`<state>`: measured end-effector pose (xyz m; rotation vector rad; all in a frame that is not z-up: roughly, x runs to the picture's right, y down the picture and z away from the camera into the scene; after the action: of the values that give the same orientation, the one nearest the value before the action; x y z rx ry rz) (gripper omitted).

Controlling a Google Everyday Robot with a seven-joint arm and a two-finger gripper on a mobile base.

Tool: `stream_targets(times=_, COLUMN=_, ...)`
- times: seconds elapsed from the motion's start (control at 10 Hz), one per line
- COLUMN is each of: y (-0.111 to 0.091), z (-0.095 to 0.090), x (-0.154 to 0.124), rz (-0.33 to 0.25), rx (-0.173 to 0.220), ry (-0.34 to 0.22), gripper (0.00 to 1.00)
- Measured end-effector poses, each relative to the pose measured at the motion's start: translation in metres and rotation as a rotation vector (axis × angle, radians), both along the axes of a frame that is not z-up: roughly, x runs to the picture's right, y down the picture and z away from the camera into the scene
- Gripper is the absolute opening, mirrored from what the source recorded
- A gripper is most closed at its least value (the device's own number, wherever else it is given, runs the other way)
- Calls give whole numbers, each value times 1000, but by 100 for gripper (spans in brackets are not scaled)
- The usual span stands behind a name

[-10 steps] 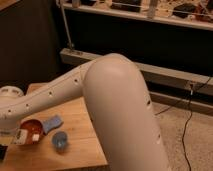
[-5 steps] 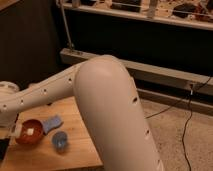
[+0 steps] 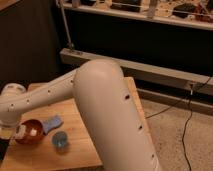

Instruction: Place the bottle in the ceramic bowl

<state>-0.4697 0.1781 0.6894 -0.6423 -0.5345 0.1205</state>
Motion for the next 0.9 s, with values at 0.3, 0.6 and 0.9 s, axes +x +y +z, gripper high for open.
stream_targets(times=0.3, y=4, z=6, x=2, rz=-24, rx=-3, ry=-28, gripper=68)
stream_targets(times=0.6, y=-2, z=15, x=5, rz=-19, rx=3, ry=-23, gripper=80)
stream_targets(times=0.9, y=-6, z=23, x=11, rz=-11, rx=-1, ry=-3, gripper=80)
